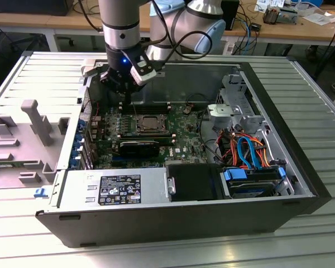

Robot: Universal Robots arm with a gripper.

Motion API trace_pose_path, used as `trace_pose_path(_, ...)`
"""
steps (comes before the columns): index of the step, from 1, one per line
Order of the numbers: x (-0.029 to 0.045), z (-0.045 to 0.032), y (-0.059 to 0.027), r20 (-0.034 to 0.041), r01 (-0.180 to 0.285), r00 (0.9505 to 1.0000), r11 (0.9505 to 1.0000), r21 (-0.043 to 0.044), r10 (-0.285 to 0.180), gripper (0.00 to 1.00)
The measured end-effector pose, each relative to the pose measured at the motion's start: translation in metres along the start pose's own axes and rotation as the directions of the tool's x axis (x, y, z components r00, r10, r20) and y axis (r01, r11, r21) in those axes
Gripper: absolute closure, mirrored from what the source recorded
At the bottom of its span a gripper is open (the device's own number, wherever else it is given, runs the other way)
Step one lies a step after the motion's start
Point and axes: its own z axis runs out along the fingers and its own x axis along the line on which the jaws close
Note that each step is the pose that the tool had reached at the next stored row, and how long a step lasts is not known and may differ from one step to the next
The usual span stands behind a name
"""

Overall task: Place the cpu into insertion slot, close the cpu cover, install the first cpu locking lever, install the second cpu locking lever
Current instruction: 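Install the first cpu locking lever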

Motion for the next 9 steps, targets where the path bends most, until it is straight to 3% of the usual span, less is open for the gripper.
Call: trace_pose_path(9, -0.0101, 0.0000, -0.0011, 0.0000, 0.000, 1.0000, 1.0000, 0.0000, 0.000, 0.89)
